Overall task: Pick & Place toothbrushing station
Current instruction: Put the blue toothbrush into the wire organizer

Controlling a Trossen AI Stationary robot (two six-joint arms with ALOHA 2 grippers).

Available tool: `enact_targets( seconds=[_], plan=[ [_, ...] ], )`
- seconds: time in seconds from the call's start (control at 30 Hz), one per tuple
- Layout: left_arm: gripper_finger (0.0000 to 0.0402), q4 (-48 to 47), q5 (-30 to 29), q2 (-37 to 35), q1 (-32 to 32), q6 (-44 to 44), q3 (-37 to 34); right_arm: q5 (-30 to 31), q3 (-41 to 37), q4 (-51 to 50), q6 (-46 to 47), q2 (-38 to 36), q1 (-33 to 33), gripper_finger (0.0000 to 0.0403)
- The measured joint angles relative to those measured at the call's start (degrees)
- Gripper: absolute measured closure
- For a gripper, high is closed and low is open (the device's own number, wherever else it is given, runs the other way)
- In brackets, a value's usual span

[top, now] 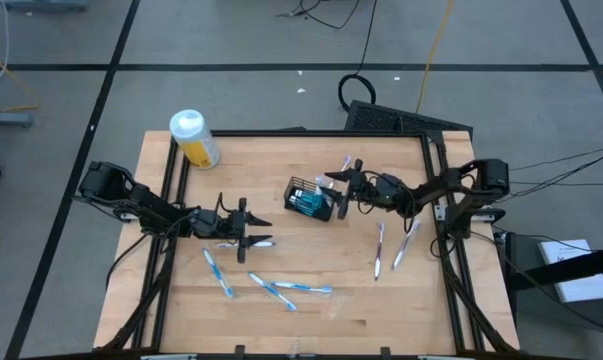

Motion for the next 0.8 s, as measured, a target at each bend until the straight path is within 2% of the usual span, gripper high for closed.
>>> enact_targets(
  seconds=[0.27, 0.5, 0.63, 0.8],
  plan=[
    [0.0233, 0.0, 0.0, 0.0, 0.0, 0.0, 0.0, 0.1, -1.2, -5.4, -1.1, -5.4, 0.8, 0.0188],
    [0.0233, -0.3, 0.0, 0.0, 0.0, 0.1, 0.0, 0.2, -7.2, -7.0, 0.0, -13.2, 0.9, 0.0188],
    [0.0233, -0.5, 0.0, 0.0, 0.0, 0.0, 0.0, 0.3, -10.4, -14.2, 0.2, -21.7, 3.0, 0.0189],
    [0.0234, -0.7, 0.0, 0.0, 0.0, -0.1, 0.0, 0.2, -10.8, -30.6, 2.5, -33.3, 6.6, 0.0200]
  ],
)
